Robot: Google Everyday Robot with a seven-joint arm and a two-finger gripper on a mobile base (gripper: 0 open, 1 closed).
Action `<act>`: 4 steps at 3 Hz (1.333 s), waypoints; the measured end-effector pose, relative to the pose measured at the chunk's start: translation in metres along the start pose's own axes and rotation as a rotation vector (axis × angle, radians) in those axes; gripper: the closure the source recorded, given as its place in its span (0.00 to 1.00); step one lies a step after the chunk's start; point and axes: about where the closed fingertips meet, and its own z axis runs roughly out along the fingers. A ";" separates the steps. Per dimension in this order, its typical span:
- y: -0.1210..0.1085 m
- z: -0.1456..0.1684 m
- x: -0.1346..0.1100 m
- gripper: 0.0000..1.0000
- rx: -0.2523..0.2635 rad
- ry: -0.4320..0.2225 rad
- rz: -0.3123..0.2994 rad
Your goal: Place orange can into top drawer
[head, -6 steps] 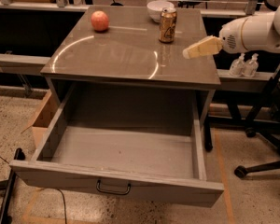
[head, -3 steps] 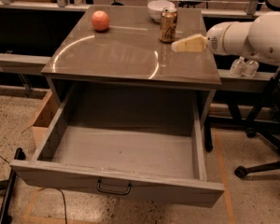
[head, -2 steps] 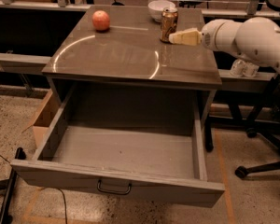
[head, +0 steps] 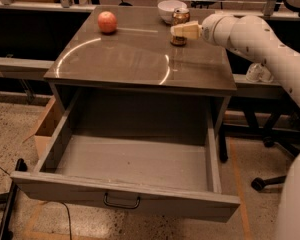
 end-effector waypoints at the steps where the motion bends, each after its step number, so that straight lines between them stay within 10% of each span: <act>1: 0.012 0.030 0.000 0.00 -0.045 0.001 0.006; 3: 0.012 0.071 0.002 0.00 -0.071 -0.022 0.049; 4: 0.000 0.083 0.009 0.16 -0.044 -0.034 0.092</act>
Offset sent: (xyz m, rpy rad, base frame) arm 0.0666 0.0421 -0.0119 0.0553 0.0085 0.0890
